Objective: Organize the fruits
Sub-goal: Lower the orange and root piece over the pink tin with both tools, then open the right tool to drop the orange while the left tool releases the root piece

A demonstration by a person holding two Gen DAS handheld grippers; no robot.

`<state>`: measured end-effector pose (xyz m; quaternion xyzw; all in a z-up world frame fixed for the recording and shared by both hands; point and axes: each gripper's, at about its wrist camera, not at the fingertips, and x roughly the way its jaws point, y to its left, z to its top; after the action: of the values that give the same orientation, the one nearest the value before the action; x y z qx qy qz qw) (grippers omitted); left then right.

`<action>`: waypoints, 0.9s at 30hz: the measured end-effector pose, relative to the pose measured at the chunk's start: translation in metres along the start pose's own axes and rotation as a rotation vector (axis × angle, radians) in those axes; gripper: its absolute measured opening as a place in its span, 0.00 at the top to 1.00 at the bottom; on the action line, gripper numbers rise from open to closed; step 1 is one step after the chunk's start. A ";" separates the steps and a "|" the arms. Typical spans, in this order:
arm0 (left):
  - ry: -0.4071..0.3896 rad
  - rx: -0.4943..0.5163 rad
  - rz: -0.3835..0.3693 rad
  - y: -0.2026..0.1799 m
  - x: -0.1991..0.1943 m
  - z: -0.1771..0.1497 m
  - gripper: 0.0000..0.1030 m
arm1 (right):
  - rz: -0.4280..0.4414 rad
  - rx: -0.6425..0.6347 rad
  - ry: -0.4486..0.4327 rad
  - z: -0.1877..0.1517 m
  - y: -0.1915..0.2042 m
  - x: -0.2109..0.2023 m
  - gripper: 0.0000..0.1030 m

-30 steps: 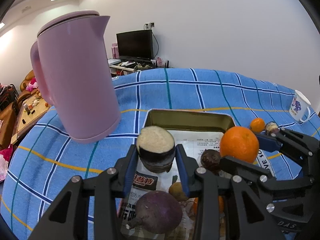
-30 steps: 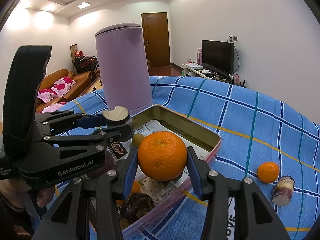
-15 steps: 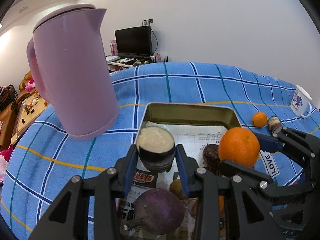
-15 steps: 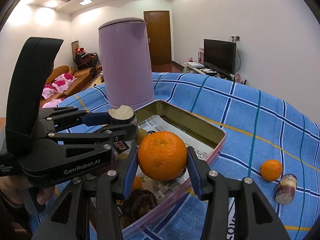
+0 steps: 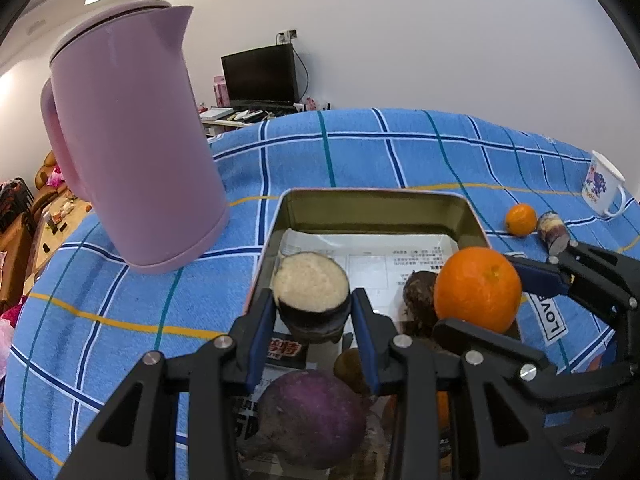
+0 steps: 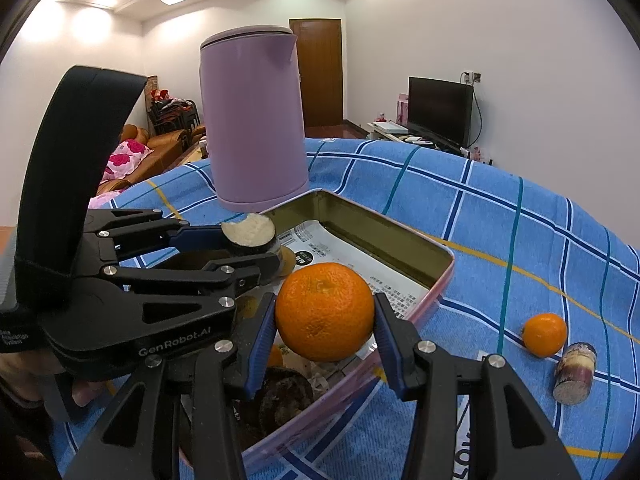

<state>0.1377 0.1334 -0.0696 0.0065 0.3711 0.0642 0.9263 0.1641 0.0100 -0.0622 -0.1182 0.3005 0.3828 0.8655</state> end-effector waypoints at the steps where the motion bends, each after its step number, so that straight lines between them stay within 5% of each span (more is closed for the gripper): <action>1: -0.001 0.007 0.006 -0.001 0.000 -0.001 0.61 | 0.000 0.000 -0.001 0.000 0.000 0.000 0.52; 18: -0.012 0.006 0.051 0.000 -0.011 -0.006 0.56 | -0.004 -0.036 -0.031 -0.001 0.006 -0.008 0.47; 22: -0.082 -0.006 0.095 0.004 -0.036 -0.006 0.23 | -0.026 -0.027 -0.072 0.003 0.003 -0.022 0.34; 27: -0.149 -0.052 0.061 -0.003 -0.063 0.005 0.19 | -0.044 -0.009 -0.095 0.008 -0.009 -0.049 0.34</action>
<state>0.0962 0.1227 -0.0224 -0.0017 0.2991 0.1014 0.9488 0.1484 -0.0216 -0.0264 -0.1102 0.2545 0.3702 0.8866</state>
